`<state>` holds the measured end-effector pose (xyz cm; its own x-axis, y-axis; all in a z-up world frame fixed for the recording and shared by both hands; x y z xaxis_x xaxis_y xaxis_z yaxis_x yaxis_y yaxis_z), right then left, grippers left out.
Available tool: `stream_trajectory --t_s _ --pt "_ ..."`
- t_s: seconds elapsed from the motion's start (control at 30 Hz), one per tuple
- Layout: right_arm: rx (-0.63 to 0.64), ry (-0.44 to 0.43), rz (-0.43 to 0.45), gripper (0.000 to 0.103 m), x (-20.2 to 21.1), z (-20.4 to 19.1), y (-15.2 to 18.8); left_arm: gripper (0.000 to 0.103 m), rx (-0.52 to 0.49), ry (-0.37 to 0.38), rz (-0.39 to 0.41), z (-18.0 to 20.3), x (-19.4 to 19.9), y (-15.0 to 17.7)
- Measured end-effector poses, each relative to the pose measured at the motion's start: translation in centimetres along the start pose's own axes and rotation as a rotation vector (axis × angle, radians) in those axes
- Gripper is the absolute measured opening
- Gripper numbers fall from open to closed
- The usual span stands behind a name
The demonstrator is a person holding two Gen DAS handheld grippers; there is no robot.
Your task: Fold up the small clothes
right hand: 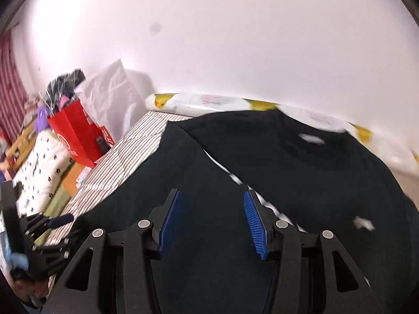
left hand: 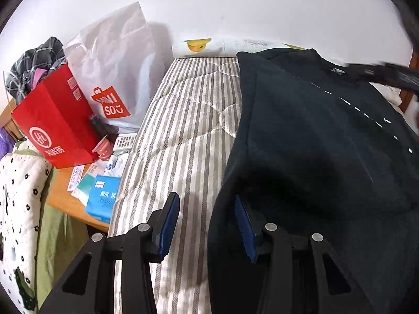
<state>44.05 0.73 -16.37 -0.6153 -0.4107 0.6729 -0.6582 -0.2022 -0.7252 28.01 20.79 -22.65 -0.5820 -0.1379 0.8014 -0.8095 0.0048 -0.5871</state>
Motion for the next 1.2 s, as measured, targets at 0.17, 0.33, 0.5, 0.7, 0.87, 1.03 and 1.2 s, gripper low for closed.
stream_trajectory --t_s 0.17,0.33,0.5,0.7,0.87,1.03,1.2 --pt "0.018 -0.082 -0.057 0.05 -6.8 -2.1 -3.0 0.041 -0.031 0.015 0.024 0.3 -0.8 -0.9" --pt "0.004 -0.131 -0.11 0.05 -12.3 -3.5 -5.3 0.035 -0.03 0.056 0.046 0.5 -1.1 -1.0" --pt "0.016 -0.147 -0.143 0.05 -16.2 -4.3 -6.6 0.015 -0.013 0.138 0.063 0.9 -1.2 -1.1" --pt "0.105 -0.224 -0.135 0.01 -16.6 -6.1 -7.3 0.007 0.015 0.165 0.084 0.6 -1.0 -1.0" --pt "0.103 -0.267 -0.086 0.008 -16.6 -7.3 -9.2 0.007 0.061 0.17 0.079 -0.5 -1.1 -0.9" --pt "0.145 -0.213 -0.126 0.008 -19.8 -9.3 -8.4 0.007 0.069 0.174 0.067 -0.7 -1.5 -0.7" --pt "0.08 -0.208 -0.123 0.022 -19.1 -8.4 -8.8 0.01 0.073 0.176 0.063 -0.8 -1.5 -0.8"
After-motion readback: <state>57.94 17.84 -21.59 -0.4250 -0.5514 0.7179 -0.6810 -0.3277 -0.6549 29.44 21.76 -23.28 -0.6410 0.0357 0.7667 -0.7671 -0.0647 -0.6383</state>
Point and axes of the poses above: each gripper's, at about its wrist camera, not at the fingertips, and x roughly against the way its jaws point, z to its right, y to its underside, the point moved 7 cm from there along -x, roughly the way its jaws point, and after that the axes turned 5 degrees about -x, right-handed, at the moved point
